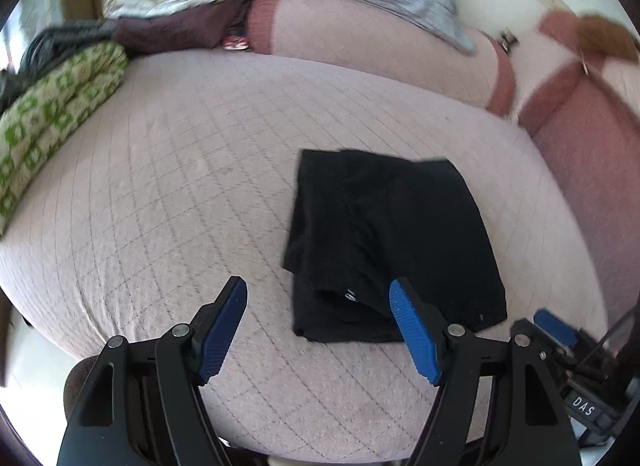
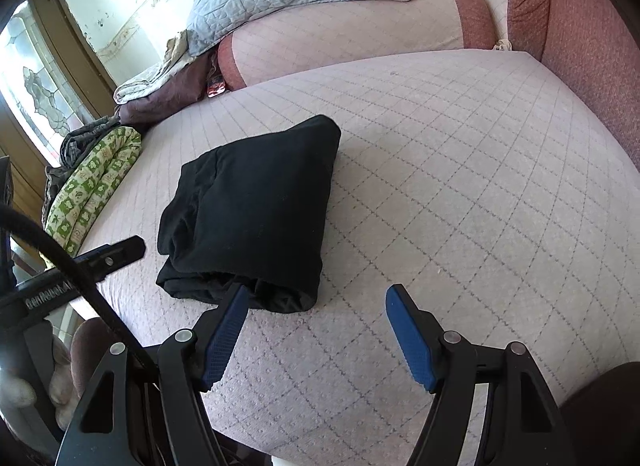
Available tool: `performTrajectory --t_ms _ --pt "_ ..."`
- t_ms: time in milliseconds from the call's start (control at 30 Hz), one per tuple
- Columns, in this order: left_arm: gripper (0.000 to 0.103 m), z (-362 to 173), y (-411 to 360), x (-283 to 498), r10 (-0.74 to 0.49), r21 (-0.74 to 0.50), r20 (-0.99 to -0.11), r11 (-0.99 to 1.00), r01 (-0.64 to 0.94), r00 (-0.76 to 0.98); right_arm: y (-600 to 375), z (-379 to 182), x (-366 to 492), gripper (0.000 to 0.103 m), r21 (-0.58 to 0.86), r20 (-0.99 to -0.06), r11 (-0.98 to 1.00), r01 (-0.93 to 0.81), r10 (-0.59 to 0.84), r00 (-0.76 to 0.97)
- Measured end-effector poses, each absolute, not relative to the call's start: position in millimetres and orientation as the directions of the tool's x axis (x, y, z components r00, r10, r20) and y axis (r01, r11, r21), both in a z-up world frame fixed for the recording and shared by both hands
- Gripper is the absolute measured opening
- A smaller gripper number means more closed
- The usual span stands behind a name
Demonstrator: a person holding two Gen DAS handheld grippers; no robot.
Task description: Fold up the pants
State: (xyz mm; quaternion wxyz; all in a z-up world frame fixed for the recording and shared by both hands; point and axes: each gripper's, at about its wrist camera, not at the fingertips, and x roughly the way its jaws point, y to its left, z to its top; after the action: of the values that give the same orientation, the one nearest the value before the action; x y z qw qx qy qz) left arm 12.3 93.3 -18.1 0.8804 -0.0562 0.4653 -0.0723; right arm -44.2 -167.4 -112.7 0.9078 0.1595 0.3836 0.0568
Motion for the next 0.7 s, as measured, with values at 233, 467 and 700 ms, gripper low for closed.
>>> performTrajectory --t_ms 233,467,700 --pt "0.074 -27.3 140.6 38.5 -0.259 -0.321 -0.81 0.947 -0.027 0.526 -183.5 -104.8 -32.1 0.077 0.356 -0.67 0.934 0.032 0.231 0.705" --pt "0.076 -73.3 133.1 83.4 -0.428 -0.46 -0.812 0.888 0.016 0.396 -198.4 -112.0 10.2 0.08 0.457 -0.666 0.889 0.009 0.336 0.666" --pt "0.093 -96.7 108.1 109.4 -0.546 -0.56 -0.759 0.825 0.073 0.353 -201.8 -144.8 74.9 0.08 0.604 -0.649 0.797 0.008 0.486 0.586"
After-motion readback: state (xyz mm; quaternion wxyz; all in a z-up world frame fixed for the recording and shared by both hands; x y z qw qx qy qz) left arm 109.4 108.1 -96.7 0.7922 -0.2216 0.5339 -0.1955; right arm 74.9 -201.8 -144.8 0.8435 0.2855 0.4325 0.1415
